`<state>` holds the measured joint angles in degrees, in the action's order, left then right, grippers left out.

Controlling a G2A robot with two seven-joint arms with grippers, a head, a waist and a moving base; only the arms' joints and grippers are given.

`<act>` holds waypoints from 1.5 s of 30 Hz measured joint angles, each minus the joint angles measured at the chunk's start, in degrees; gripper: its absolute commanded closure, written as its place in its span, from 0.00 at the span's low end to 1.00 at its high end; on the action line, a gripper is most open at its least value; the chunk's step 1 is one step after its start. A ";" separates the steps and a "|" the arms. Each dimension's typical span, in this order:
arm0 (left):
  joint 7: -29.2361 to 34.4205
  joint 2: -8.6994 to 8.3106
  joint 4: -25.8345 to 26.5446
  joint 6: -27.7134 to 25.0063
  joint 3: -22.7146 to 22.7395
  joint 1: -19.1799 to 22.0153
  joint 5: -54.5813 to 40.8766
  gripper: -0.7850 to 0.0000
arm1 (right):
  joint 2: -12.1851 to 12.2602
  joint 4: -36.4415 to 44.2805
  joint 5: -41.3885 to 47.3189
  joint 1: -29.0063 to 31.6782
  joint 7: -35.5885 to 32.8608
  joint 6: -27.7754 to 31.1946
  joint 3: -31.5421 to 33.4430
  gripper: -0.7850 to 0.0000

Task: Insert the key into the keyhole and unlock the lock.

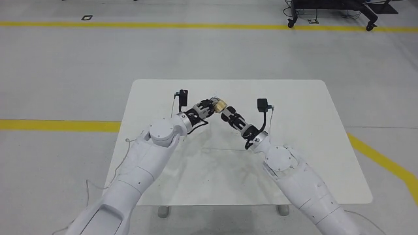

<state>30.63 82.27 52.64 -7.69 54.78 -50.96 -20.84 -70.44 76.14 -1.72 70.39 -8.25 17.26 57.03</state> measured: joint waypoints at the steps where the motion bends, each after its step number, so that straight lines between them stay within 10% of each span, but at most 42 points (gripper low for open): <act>1: 0.05 -0.01 0.01 0.05 0.13 -0.06 -0.01 1.00 | -0.04 0.02 0.11 0.03 -0.07 -0.03 0.09 0.18; 10: 0.33 -0.02 -0.47 1.48 1.50 -0.16 -0.95 1.00 | -0.09 0.97 0.28 1.22 -0.68 0.52 1.88 0.28; 21: 0.11 -0.02 0.21 1.45 2.51 -0.42 -0.32 1.00 | -0.22 1.64 0.64 2.37 -2.60 0.01 3.22 1.00; 38: 0.52 0.03 1.46 1.64 2.69 -1.26 2.13 1.00 | -1.07 1.08 0.69 1.90 -3.17 -1.00 3.23 1.00; 40: 0.64 0.07 1.43 1.54 2.81 -1.31 2.03 1.00 | -1.18 0.98 1.48 1.91 -3.40 -0.63 3.39 0.54; 41: 0.64 0.08 1.36 1.54 2.91 -1.33 1.88 1.00 | -1.21 0.93 2.01 1.95 -3.69 -0.30 3.53 0.00; 45: 0.62 0.08 0.58 1.64 3.72 -1.21 0.90 1.00 | -1.21 0.85 2.86 2.02 -4.26 0.19 3.85 0.00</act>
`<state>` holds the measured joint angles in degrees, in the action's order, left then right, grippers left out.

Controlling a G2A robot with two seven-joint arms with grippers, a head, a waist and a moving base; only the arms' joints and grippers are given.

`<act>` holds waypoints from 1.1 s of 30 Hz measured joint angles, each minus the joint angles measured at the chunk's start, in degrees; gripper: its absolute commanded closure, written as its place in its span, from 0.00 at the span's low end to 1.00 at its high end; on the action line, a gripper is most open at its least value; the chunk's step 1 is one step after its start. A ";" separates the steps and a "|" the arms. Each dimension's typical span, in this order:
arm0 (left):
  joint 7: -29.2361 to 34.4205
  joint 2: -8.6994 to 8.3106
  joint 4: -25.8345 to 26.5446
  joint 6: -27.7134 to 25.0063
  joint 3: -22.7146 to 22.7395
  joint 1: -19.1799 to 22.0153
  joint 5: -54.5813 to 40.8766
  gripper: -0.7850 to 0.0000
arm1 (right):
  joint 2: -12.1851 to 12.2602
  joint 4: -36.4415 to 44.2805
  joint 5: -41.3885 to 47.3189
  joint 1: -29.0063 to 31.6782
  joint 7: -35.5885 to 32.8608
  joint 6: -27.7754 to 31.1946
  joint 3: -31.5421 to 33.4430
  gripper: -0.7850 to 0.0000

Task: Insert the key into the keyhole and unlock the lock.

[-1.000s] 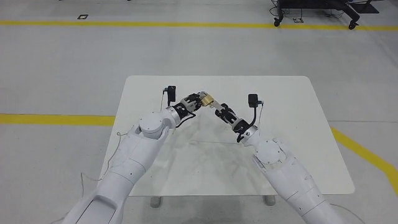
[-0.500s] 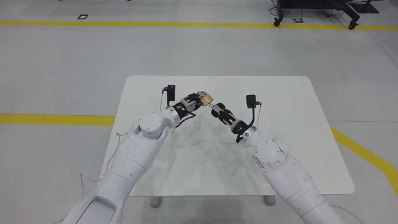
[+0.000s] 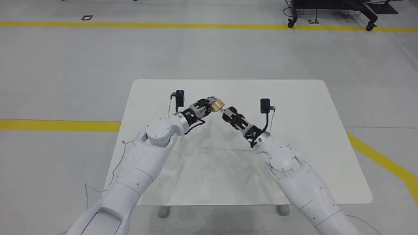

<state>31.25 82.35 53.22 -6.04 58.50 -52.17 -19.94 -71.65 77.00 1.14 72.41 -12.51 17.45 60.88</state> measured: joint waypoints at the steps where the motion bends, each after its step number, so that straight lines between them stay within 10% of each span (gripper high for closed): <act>1: 0.02 -0.01 -0.28 -0.02 0.20 0.06 -0.20 1.00 | 0.00 0.00 -0.02 0.00 0.01 -0.01 -0.01 0.00; 12: 3.81 0.70 -3.56 -6.13 1.21 0.09 -5.90 1.00 | -0.15 2.28 9.11 3.26 -5.87 5.40 1.76 0.02; 15: 6.32 1.04 -4.46 -9.73 1.39 0.41 -8.37 1.00 | -0.07 1.11 24.98 4.59 -14.50 7.20 3.44 0.44; 19: 8.96 1.60 -5.96 -12.21 1.55 1.29 -12.05 1.00 | -0.17 -1.70 36.52 3.83 -22.09 5.93 3.94 0.58; 33: 13.85 2.38 -9.24 -17.27 1.44 1.72 -14.46 1.00 | -1.73 -7.35 43.28 -2.11 -28.25 0.41 1.13 0.63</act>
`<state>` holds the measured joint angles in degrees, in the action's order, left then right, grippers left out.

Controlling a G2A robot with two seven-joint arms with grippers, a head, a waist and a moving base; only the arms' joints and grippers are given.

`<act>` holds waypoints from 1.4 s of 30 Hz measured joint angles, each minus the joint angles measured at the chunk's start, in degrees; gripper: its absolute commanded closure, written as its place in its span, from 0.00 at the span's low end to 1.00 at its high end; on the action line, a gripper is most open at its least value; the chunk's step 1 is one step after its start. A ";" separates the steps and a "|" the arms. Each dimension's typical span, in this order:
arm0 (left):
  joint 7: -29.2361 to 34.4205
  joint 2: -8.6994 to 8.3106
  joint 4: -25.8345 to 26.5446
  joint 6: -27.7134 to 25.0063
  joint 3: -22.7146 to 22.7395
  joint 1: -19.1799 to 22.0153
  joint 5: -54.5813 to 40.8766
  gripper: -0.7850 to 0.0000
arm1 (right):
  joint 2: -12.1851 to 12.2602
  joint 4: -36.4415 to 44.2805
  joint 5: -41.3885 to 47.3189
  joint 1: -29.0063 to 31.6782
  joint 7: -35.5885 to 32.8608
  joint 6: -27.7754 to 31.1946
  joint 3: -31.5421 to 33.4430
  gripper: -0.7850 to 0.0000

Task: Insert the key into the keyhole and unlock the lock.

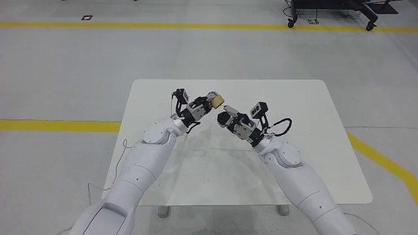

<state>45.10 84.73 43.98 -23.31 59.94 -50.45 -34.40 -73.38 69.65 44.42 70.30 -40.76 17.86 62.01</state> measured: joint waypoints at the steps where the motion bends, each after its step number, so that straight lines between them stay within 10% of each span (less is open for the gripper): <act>1: 0.15 -0.02 -0.09 -0.11 0.12 0.02 -0.03 1.00 | -0.09 -0.36 0.28 -0.24 -0.23 -0.24 -0.14 0.63; 10: 1.37 -0.27 -0.11 -1.03 0.34 0.57 2.74 1.00 | -0.89 -3.33 2.19 -1.83 -1.49 -0.60 -0.76 0.65; 15: 1.23 -0.23 0.56 -1.17 0.22 0.27 3.46 1.00 | -1.10 -3.89 2.23 -2.08 -2.11 -0.49 -0.62 1.00; 39: 1.58 -0.65 3.32 -6.14 1.18 -1.56 6.25 1.00 | -2.00 -6.78 17.38 -1.72 -11.97 -7.21 3.16 1.00; 42: 1.44 -0.73 3.47 -5.85 1.48 -1.56 6.17 1.00 | -2.00 -7.00 15.78 -1.93 -12.35 -6.27 3.30 0.65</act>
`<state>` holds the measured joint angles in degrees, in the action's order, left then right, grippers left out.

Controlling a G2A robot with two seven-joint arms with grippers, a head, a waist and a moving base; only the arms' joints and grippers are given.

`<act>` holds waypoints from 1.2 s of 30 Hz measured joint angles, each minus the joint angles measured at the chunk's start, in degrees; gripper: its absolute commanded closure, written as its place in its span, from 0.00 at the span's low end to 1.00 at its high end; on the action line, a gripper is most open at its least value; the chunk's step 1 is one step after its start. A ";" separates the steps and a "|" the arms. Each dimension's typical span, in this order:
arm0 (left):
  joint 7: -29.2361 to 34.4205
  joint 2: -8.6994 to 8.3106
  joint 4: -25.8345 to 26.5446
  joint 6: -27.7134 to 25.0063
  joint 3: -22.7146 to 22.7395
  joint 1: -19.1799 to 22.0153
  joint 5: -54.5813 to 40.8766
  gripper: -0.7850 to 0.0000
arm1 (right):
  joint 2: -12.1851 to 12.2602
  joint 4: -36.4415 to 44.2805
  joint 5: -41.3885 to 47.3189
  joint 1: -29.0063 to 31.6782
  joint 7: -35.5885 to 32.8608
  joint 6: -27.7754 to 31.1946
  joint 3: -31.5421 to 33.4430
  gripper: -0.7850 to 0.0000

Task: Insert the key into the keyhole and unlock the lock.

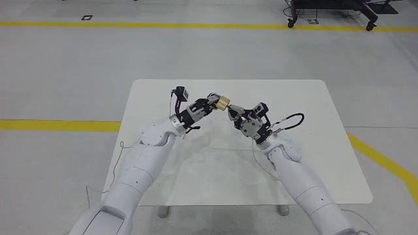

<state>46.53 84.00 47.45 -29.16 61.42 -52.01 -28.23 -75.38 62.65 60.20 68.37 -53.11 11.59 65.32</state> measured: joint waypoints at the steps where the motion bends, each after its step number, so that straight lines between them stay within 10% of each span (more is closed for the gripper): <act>1: -0.04 -0.03 0.04 0.14 0.08 0.01 0.06 1.00 | 0.03 0.00 -0.67 -0.06 -0.23 0.35 0.07 0.54; 5: -0.42 -0.17 0.30 0.94 0.43 0.04 0.40 1.00 | 0.35 0.44 -5.58 -0.09 0.40 2.89 0.58 0.27; 11: -2.04 -0.43 0.84 2.47 0.80 -0.08 2.01 1.00 | 1.25 2.89 -19.63 0.66 8.01 9.35 1.79 0.50; 24: -7.93 -0.58 3.05 9.39 -1.07 -0.07 10.69 1.00 | 1.82 11.58 -47.59 4.20 24.32 10.02 -0.03 0.57; 36: -9.50 -1.04 6.75 13.41 -1.29 -1.34 14.77 1.00 | 1.38 11.11 -47.96 3.67 25.43 8.40 -1.20 0.67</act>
<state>37.03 82.96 54.20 -15.75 60.13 -53.36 -13.45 -74.00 73.76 12.23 72.04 -27.69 19.99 64.12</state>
